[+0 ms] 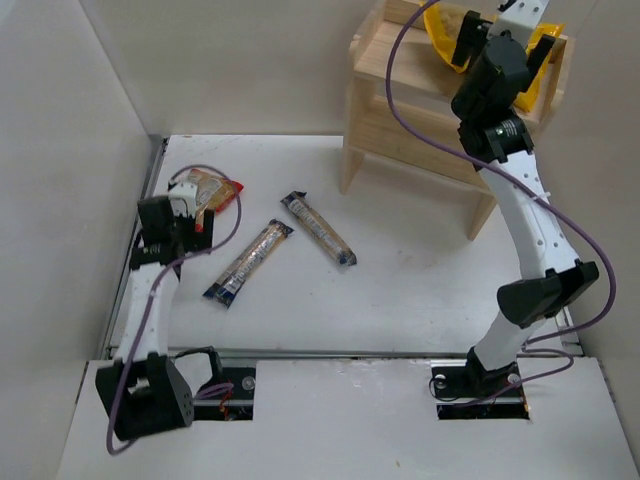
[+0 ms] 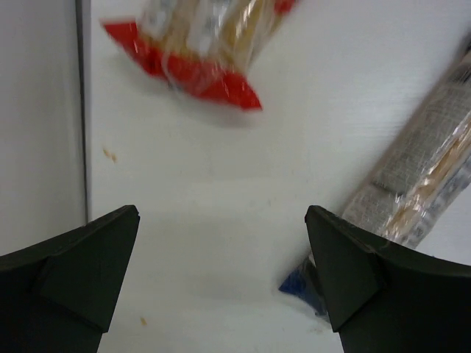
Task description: Place and organize the pasta boxes and bags onto the shelf
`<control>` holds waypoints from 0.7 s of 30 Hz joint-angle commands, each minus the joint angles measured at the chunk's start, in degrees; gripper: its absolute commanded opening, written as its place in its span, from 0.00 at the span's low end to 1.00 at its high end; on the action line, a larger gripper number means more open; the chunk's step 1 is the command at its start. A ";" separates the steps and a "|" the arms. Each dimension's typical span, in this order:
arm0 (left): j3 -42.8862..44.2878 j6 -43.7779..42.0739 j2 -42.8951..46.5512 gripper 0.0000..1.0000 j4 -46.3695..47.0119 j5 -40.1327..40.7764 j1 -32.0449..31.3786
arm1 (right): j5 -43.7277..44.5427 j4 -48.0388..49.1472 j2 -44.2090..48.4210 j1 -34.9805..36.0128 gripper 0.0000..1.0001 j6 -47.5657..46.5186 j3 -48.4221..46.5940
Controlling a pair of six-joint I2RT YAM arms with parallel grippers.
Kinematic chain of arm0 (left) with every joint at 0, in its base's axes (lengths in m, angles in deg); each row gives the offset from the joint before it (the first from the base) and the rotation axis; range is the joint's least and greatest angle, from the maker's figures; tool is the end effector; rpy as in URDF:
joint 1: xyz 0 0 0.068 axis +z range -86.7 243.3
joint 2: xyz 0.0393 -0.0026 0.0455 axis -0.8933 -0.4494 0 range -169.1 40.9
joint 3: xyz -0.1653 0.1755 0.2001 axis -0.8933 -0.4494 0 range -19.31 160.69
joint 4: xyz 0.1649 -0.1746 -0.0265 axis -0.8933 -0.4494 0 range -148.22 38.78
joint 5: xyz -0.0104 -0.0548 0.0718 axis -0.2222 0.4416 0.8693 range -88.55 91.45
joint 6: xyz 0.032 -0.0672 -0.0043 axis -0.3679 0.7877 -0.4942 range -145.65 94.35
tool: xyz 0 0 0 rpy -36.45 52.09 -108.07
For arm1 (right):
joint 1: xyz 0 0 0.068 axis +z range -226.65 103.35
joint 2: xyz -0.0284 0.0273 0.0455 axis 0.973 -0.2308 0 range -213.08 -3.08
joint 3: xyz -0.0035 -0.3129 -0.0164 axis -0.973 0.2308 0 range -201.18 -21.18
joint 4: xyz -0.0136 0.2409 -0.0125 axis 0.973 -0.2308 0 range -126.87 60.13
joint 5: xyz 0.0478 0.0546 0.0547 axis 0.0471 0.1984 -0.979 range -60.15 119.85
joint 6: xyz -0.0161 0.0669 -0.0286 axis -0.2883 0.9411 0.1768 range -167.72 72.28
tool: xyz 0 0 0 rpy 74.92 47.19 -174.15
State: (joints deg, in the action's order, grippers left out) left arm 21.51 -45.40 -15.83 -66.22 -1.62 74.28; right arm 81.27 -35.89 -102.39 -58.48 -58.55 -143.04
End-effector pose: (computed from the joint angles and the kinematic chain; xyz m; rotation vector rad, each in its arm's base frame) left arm 0.1979 0.0350 0.2953 0.1941 2.1116 0.2637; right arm 0.3586 0.0663 0.5884 0.4429 1.3369 -0.4670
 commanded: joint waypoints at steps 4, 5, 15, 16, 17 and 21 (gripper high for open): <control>33.04 -7.57 -27.41 1.00 -10.19 -12.74 -0.57 | -20.98 0.06 16.40 7.70 1.00 -1.48 11.97; 37.71 -9.59 -32.60 1.00 -12.13 -13.10 -0.65 | -23.44 -1.87 18.60 7.97 1.00 -0.95 14.26; 63.05 -21.56 -61.29 1.00 -22.33 -8.00 -2.41 | -26.63 -10.23 34.70 8.06 1.00 2.04 29.57; 64.55 -21.47 -62.53 1.00 -24.96 -9.66 -1.98 | -26.81 -10.59 35.66 8.49 1.00 2.04 30.88; 65.26 -21.73 -63.32 1.00 -27.51 -11.33 -1.80 | -26.81 -10.94 36.28 9.11 1.00 1.95 32.03; 64.66 -22.88 -66.75 1.00 -32.81 -11.80 -1.62 | -26.28 -11.56 36.90 11.22 1.00 1.34 34.06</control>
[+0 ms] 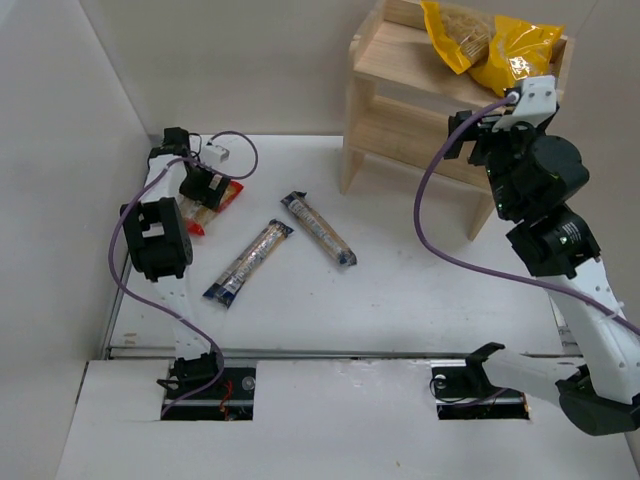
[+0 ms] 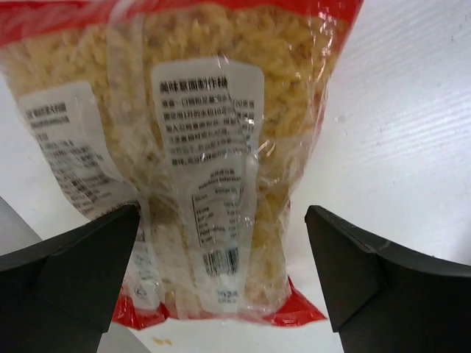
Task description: Place and organize the pasta boxes and bags onto the shelf
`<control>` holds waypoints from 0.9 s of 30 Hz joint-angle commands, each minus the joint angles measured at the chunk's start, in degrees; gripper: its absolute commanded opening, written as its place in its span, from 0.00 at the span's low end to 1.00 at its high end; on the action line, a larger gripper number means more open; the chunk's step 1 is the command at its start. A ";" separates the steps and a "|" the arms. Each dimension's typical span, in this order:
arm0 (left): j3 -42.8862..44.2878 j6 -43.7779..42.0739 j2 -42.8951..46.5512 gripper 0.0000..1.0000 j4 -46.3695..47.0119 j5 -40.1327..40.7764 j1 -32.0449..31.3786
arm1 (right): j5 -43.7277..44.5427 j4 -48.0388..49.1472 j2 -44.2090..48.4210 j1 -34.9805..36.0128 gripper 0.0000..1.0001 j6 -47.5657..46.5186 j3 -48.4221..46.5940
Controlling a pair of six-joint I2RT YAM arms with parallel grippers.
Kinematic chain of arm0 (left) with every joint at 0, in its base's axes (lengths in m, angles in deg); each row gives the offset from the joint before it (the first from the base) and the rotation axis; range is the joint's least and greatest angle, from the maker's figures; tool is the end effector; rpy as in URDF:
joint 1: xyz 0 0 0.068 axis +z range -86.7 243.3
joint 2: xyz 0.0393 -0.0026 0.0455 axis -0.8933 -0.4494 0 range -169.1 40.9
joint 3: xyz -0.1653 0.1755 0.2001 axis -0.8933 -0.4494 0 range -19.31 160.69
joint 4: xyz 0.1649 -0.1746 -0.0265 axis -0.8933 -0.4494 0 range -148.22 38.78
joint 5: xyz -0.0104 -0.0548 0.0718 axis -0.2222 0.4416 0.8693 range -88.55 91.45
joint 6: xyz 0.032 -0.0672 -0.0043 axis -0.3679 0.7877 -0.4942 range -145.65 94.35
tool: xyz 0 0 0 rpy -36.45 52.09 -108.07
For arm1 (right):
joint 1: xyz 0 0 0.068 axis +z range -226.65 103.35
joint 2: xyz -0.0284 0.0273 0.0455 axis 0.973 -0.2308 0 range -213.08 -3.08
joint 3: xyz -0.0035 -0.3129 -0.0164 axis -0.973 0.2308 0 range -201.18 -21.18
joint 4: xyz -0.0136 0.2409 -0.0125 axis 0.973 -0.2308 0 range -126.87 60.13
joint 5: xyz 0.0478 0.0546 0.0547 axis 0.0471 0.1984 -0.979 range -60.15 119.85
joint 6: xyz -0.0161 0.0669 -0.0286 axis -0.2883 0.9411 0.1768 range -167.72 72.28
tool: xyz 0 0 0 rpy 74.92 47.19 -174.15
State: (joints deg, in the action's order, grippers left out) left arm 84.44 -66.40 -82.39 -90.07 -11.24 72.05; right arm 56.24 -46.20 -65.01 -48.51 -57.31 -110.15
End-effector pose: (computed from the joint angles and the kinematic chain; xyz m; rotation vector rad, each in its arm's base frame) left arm 0.4858 0.0609 0.2358 0.7801 2.4298 0.0447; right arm 0.1682 0.0585 0.5625 -0.0751 1.4018 -0.0496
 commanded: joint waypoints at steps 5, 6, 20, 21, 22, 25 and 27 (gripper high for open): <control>-1.69 -0.29 -4.68 0.91 -2.91 7.93 0.08 | -1.52 1.21 -0.65 2.93 1.00 -1.31 1.34; -2.14 -0.21 -5.21 0.77 -2.72 8.55 -0.09 | -1.26 1.74 -0.65 3.36 1.00 -2.18 1.25; -21.73 15.34 24.64 0.00 17.57 0.39 -1.67 | 2.35 6.76 2.43 6.18 1.00 -5.01 4.77; -23.05 15.79 27.02 0.00 18.45 0.38 -2.46 | 2.52 6.76 2.52 6.44 1.00 -5.01 4.86; -23.93 15.79 28.52 0.00 18.72 0.56 -3.25 | 2.70 6.76 2.60 6.62 1.00 -5.09 4.94; -26.66 15.00 33.80 0.00 19.60 1.43 -6.15 | 3.49 6.76 3.13 6.88 1.00 -5.44 5.47; -27.19 14.04 36.61 0.00 20.74 2.40 -8.08 | 4.37 6.76 3.66 7.06 1.00 -5.62 5.91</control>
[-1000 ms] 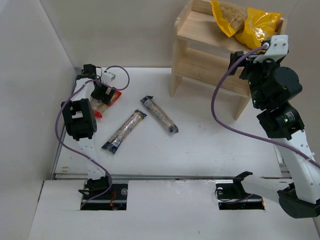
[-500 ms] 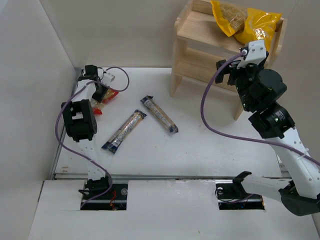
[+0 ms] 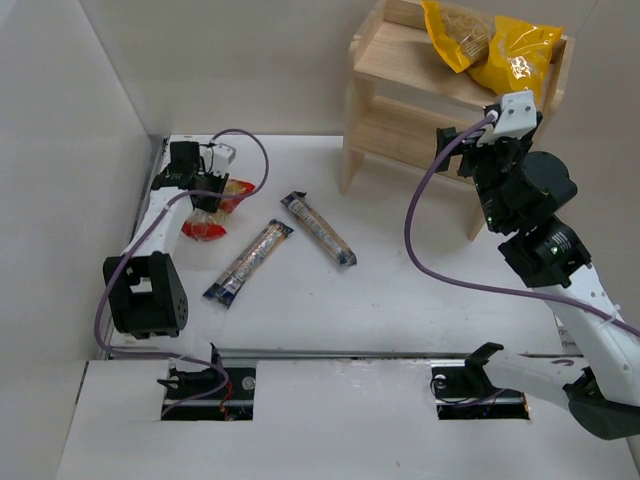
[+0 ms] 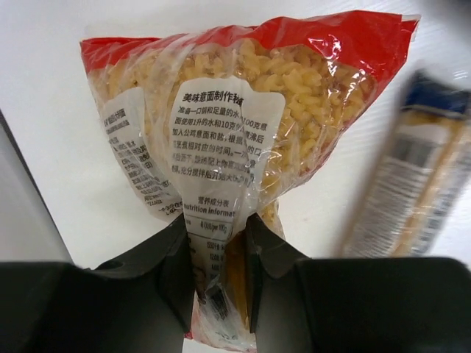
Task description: Place and organize the pasta boxes and bags onto the shelf
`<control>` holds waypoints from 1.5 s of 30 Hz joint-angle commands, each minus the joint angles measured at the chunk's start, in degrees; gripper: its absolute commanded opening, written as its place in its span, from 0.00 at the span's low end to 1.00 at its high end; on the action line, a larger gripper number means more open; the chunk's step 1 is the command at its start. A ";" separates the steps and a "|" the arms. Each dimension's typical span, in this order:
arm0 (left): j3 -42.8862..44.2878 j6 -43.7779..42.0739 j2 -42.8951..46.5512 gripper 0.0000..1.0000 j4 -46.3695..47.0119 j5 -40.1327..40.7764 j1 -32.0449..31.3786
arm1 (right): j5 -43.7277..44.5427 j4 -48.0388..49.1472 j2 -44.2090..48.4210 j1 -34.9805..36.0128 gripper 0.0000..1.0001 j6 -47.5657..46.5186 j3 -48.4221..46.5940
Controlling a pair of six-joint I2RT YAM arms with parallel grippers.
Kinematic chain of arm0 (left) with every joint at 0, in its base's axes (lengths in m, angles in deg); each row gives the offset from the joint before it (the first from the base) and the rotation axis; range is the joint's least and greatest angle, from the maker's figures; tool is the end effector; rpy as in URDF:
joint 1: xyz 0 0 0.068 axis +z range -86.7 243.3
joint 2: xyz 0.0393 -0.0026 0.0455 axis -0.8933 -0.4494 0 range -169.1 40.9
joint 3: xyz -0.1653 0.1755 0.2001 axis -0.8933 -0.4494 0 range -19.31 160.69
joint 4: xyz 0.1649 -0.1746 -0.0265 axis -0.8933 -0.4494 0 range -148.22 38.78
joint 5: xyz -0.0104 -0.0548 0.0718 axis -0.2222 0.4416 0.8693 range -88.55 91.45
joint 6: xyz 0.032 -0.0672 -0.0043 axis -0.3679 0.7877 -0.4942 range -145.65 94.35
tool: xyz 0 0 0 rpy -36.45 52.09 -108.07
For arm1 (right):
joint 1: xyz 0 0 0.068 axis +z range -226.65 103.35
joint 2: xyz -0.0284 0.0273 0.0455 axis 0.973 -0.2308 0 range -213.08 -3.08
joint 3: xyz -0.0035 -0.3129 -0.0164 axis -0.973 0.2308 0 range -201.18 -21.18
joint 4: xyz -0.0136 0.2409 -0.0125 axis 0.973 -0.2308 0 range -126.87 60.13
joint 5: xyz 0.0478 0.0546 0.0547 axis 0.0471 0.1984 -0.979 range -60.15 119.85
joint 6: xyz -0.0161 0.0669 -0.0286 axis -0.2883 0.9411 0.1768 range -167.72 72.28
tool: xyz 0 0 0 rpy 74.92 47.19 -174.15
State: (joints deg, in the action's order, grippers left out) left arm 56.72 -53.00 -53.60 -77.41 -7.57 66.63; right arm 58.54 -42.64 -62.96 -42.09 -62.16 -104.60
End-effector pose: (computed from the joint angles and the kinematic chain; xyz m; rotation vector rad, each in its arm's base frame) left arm 0.3716 0.0119 0.3088 0.5617 2.2710 0.0805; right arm 0.1606 0.0742 0.5463 -0.1794 1.3949 -0.0546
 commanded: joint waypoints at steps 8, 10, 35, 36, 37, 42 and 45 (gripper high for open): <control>7.45 -5.68 15.13 0.00 13.79 4.17 -10.57 | 4.27 6.00 5.64 0.63 1.00 -0.77 3.87; 12.80 -8.32 15.48 0.00 16.16 5.76 -12.24 | 5.76 7.76 7.22 0.63 1.00 -0.68 5.54; 41.36 -28.92 -1.15 0.31 41.23 -0.41 -35.81 | 11.57 8.12 18.13 4.31 1.00 5.21 20.57; 38.61 -27.50 0.27 0.39 41.14 0.92 -35.46 | 11.13 7.33 17.43 5.28 1.00 5.47 21.10; 34.84 -25.23 2.19 0.52 41.31 3.02 -34.76 | 10.61 6.28 15.95 5.99 1.00 5.91 21.28; 21.99 -8.28 10.28 0.73 41.23 16.37 -26.95 | -1.66 2.40 -0.73 10.38 1.00 14.06 18.91; 13.38 0.87 15.73 0.76 36.76 21.22 -19.92 | -15.28 8.44 -11.72 9.95 1.00 25.55 16.37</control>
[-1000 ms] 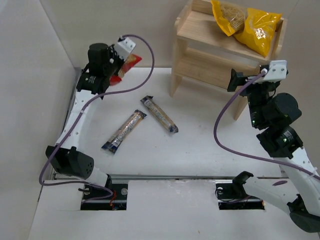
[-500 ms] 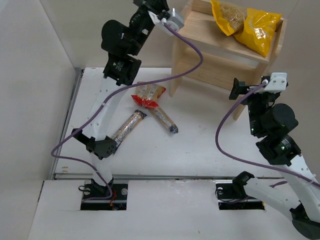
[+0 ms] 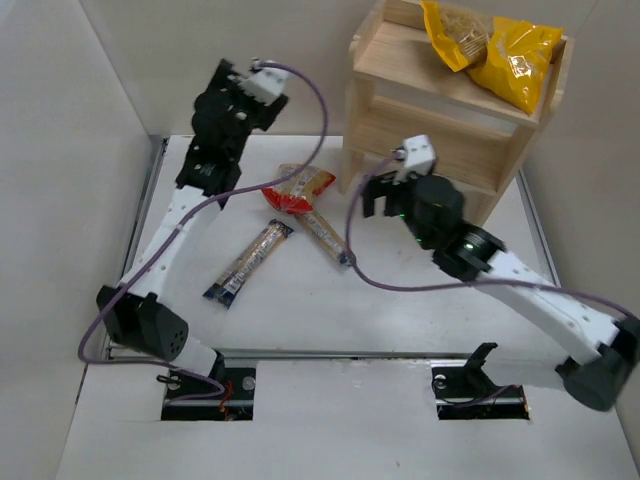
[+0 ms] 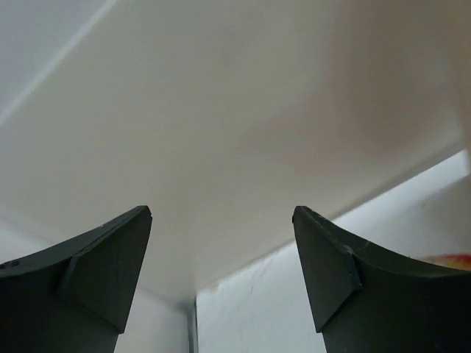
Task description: Place and organize the pasta boxes and bags onto the shelf
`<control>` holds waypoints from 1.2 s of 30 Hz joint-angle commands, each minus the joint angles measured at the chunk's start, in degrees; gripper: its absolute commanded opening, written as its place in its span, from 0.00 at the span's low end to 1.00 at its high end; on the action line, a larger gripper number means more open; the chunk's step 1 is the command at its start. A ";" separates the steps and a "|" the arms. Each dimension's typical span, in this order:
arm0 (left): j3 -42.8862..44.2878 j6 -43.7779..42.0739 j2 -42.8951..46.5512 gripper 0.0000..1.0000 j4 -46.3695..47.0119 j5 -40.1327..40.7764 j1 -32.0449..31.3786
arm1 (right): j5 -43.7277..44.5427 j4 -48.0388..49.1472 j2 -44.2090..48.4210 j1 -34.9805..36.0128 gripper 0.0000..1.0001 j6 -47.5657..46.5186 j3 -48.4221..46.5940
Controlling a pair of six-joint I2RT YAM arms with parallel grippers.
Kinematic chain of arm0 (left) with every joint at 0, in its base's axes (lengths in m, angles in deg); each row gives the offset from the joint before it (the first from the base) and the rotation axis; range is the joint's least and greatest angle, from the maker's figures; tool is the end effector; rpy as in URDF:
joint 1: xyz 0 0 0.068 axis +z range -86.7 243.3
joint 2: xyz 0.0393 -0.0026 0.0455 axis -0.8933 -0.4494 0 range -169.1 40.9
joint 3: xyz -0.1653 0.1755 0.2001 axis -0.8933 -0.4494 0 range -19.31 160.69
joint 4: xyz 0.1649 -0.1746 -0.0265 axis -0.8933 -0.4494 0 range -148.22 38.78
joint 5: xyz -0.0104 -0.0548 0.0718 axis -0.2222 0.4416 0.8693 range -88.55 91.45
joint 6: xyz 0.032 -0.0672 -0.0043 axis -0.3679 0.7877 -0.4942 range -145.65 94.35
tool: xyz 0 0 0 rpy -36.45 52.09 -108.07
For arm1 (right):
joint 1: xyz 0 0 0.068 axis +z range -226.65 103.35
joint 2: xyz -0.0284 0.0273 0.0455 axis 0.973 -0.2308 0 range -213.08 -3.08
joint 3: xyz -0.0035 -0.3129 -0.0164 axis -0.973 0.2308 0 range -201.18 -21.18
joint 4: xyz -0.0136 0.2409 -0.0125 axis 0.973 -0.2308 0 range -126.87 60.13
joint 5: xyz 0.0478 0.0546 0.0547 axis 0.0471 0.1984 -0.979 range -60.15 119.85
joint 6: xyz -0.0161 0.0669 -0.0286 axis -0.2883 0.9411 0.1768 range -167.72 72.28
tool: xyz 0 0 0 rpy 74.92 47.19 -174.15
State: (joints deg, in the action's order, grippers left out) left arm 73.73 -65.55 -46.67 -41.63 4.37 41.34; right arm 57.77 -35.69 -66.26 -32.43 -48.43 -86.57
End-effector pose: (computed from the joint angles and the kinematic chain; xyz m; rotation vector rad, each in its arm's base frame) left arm 0.3311 -0.1300 0.5354 0.6376 1.1492 0.3003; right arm 0.1869 0.1410 0.4467 -0.2641 1.6082 0.1860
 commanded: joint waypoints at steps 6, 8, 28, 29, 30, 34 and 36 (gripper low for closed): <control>-19.18 24.95 17.95 0.78 -13.35 6.32 16.98 | -23.53 17.14 -30.57 -3.75 1.00 42.06 -9.49; -23.31 25.83 20.67 0.78 -14.59 5.09 18.22 | -22.04 18.65 -36.02 -4.98 1.00 49.89 -11.16; -37.93 24.96 28.24 0.78 -13.80 3.15 20.33 | -24.68 8.48 -60.22 -7.89 1.00 75.33 -25.05; -38.10 24.87 28.24 0.78 -13.72 3.06 20.33 | -23.80 6.55 -60.39 -7.80 1.00 75.33 -25.49; -38.19 24.87 28.24 0.79 -13.54 3.06 20.42 | -23.62 5.48 -61.01 -7.71 1.00 75.33 -26.36; -38.28 24.87 28.16 0.79 -13.36 2.88 20.24 | -25.98 6.52 -66.01 -7.80 1.00 75.33 -32.42; -38.28 24.70 28.07 0.79 -13.36 2.88 20.24 | -26.77 6.88 -69.08 -7.80 1.00 75.59 -37.16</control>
State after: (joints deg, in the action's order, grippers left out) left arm 35.80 -41.57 -19.07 -57.48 7.69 61.45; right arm 31.96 -29.53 -131.96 -40.93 26.21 -117.58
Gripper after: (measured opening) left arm 0.783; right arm 1.000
